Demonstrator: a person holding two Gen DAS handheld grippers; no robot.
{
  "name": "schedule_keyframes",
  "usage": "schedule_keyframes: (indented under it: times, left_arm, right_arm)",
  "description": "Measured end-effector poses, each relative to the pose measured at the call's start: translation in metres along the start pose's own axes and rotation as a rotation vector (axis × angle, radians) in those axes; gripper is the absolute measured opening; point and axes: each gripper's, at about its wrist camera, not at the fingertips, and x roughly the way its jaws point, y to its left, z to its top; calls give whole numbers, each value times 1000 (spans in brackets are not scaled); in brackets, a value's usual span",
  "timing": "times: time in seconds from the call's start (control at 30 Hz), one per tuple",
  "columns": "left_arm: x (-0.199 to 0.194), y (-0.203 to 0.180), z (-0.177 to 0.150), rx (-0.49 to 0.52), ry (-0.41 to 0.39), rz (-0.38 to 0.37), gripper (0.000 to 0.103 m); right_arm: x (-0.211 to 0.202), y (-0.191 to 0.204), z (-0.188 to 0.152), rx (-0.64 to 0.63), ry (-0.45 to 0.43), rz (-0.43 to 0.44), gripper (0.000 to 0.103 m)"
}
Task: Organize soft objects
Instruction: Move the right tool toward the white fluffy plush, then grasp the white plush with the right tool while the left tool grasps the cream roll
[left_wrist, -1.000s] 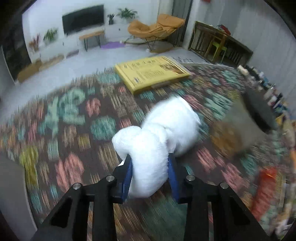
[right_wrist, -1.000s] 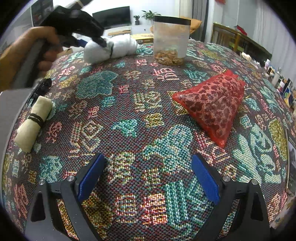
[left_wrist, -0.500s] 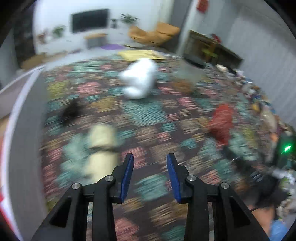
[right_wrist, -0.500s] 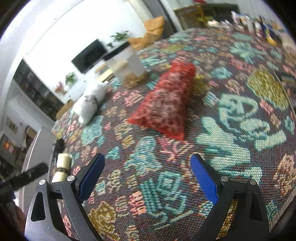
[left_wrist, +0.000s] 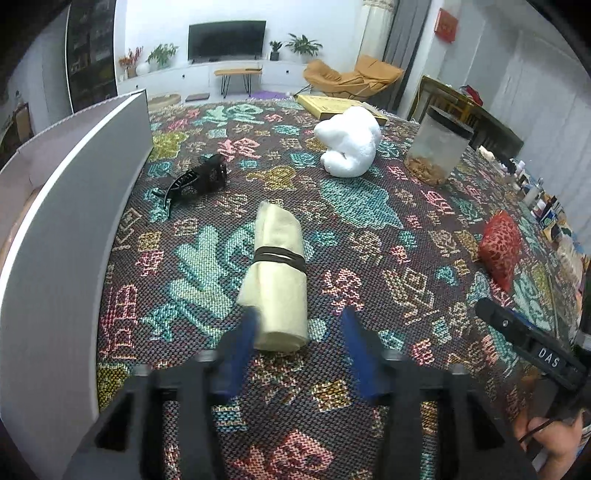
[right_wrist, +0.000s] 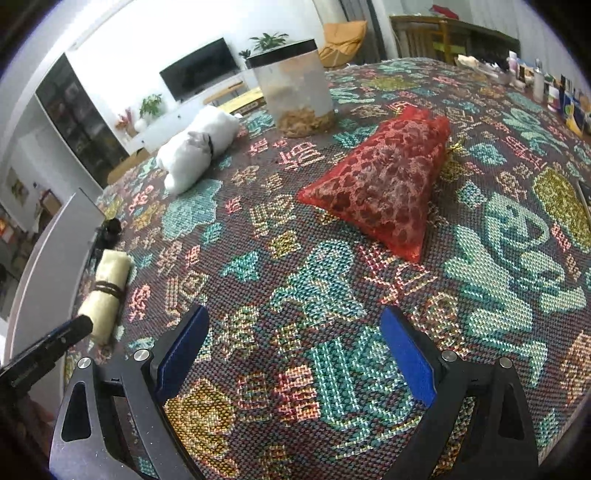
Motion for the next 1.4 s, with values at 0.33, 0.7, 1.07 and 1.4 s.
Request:
schedule_keyframes:
  times: [0.33, 0.7, 1.07, 1.4]
  left_arm:
    - [19, 17, -30, -43, 13, 95, 103]
    - [18, 7, 3, -5, 23, 84, 103]
    - [64, 10, 19, 33, 38, 141, 103]
    - [62, 10, 17, 30, 29, 142, 103]
  right_arm:
    - [1, 4, -1, -19, 3, -14, 96]
    - [5, 13, -4, -64, 9, -59, 96]
    - [-23, 59, 35, -222, -139, 117, 95]
    - [129, 159, 162, -287, 136, 105, 94]
